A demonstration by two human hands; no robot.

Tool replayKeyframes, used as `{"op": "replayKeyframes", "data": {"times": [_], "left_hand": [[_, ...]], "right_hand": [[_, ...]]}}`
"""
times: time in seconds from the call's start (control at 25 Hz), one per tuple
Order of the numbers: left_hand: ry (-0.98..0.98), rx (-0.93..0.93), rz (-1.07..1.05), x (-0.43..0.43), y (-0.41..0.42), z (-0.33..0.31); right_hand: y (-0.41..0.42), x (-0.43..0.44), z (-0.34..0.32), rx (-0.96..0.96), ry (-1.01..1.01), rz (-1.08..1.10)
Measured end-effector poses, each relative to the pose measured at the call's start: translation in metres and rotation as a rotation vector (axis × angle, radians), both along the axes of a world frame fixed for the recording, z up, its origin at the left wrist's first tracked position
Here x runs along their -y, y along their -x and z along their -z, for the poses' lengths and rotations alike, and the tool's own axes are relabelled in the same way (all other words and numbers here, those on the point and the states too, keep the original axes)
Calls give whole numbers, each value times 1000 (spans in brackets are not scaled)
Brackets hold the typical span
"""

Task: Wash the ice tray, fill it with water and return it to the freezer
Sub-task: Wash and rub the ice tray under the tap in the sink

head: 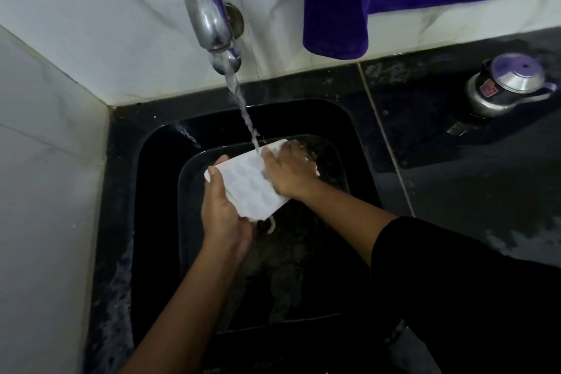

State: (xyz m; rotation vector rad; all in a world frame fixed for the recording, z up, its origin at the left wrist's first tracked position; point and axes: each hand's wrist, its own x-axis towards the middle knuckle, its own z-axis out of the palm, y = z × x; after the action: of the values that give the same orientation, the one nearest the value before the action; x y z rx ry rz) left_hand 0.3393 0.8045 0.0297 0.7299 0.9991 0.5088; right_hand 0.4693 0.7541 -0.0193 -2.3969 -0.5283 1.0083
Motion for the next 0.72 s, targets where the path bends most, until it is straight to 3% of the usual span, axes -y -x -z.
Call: {"op": "replayKeyframes", "data": {"times": [0.16,0.32,0.52,0.64,0.72], "left_hand": [[18,-9,-156,-25,-1,7],[-16,1,-69,-7,2,5],[-4,53,-166,-25,4,0],[-16,41,-111,-10,8,0],[-18,42,-128,-11,7,-2]], "right_hand": [[63,20,-22,-3,-120,-389],[18,24,-4,-11,53,-121],[58,39,-25,57,-70,-380],[26,31,-13,43,56,-189],[30,23,-19,29,46,-182]]}}
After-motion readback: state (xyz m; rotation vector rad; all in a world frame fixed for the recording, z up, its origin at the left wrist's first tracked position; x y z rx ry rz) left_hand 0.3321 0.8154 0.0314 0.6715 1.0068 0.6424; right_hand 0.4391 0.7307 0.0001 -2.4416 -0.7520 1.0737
